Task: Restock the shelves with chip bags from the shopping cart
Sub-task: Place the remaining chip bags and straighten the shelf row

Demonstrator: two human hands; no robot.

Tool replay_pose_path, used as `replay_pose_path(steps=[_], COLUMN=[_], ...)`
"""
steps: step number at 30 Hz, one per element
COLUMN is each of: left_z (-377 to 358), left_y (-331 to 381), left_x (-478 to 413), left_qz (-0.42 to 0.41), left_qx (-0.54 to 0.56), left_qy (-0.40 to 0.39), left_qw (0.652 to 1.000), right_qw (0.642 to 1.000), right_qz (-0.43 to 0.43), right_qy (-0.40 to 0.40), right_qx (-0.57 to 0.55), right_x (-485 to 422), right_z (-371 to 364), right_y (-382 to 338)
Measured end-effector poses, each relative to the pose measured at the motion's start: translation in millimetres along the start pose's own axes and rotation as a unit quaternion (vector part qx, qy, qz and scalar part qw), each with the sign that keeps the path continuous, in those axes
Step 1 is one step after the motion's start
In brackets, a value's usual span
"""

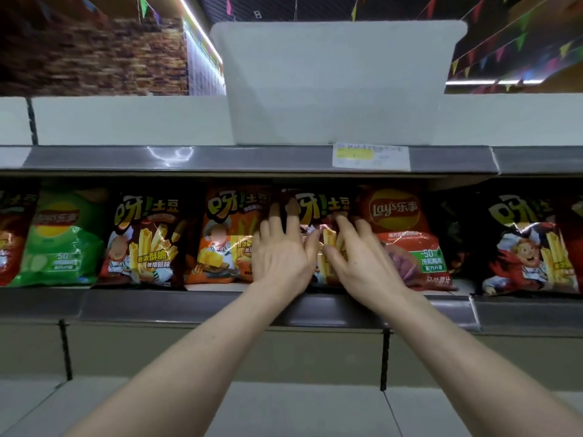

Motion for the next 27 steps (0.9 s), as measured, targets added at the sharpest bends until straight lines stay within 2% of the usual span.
replay_pose_path(steps=[3,6,9,13,16,17,20,23,27], left_z=[9.2,7.8,2.8,-5.7,-11.0,-14.4,-20.3,-23.4,-24.8], left_y=[16.8,38.3,51.6,65.2,75.1,77.0,79.8,81.9,81.6], left_x=[0.7,-1.4,-4.2,-6.5,-7.9,-9.1,-13.1,-13.9,-5.8], left_qz=[-0.057,-0.113,-0.142,-0.169,-0.181,-0.183,-0.179,-0.169,-0.22], left_qx=[-0.021,-0.035,-0.046,-0.059,-0.064,-0.072,-0.107,-0.121,-0.132], left_qy=[0.026,0.011,0.006,0.001,0.018,-0.001,-0.054,-0.061,0.024], left_qw=[0.998,0.993,0.989,0.984,0.981,0.98,0.977,0.976,0.966], right_qw=[0.996,0.988,0.985,0.963,0.939,0.933,0.922,0.916,0.913], right_qz=[0.017,-0.055,-0.144,-0.223,-0.261,-0.266,-0.286,-0.285,-0.291], right_qy=[0.072,0.094,0.092,0.082,0.076,0.079,0.066,0.063,0.082], right_qx=[0.052,0.111,0.018,-0.128,-0.21,-0.23,-0.251,-0.275,-0.275], right_x=[-2.3,-7.5,-7.6,-8.5,-10.3,-11.0,-13.9,-15.7,-15.1], right_z=[21.2,34.9,39.5,36.6,32.5,32.5,35.4,34.4,28.0], right_y=[17.4,44.1,68.1,91.8,103.8,106.7,112.8,115.8,114.0])
Point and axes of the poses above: each hand's wrist, its own x-axis away from the middle knuckle, its own z-axis out of the back of the hand, y = z × x, the point moved 2 cm from there along -x, towards the middle knuckle, and after that the axes turned 1 degree about -y, right-handed, at the moved point
